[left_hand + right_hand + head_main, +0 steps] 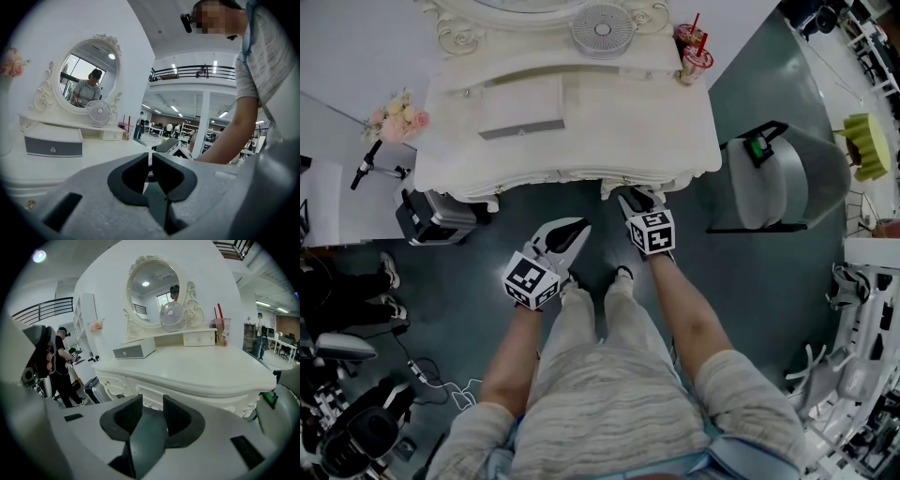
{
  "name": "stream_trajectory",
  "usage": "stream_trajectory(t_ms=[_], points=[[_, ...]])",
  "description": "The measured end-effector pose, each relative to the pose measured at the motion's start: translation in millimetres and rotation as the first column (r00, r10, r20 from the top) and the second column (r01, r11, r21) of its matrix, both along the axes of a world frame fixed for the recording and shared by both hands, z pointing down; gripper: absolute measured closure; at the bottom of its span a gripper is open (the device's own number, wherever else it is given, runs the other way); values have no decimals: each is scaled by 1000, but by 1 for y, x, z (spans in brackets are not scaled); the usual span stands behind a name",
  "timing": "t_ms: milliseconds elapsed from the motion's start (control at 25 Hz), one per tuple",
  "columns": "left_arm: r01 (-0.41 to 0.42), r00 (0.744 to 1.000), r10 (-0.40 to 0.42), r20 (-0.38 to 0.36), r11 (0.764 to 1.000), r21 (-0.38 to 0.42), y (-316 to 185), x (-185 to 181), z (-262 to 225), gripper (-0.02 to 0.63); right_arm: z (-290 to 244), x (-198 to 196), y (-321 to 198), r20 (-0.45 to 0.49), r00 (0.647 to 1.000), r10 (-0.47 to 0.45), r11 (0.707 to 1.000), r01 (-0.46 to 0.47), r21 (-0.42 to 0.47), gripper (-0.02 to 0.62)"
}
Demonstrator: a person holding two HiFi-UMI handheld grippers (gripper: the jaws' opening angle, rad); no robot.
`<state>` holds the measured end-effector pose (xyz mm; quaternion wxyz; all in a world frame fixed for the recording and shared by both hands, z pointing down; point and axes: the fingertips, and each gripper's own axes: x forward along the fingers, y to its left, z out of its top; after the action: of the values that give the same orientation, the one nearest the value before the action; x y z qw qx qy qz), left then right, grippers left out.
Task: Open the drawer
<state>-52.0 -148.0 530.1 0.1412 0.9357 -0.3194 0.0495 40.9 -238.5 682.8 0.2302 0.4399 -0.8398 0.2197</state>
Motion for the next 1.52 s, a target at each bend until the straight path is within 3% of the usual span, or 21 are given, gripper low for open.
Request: stream_trajectory(t_ms=[560,960,1520], points=[[23,1000,-23,9,1000,-12,-2,-11,1,571,40,7,-26,-32,996,89,988,-92,-122,485],[36,999,-36,1,999,-15,-11,-14,3,571,77,9,-36,-84,988,132,959,-149,-239,440],[36,999,-36,5,999,-37,-15,-20,13,571,104,12,-49,-112,972,206,934,-229,-276,430]])
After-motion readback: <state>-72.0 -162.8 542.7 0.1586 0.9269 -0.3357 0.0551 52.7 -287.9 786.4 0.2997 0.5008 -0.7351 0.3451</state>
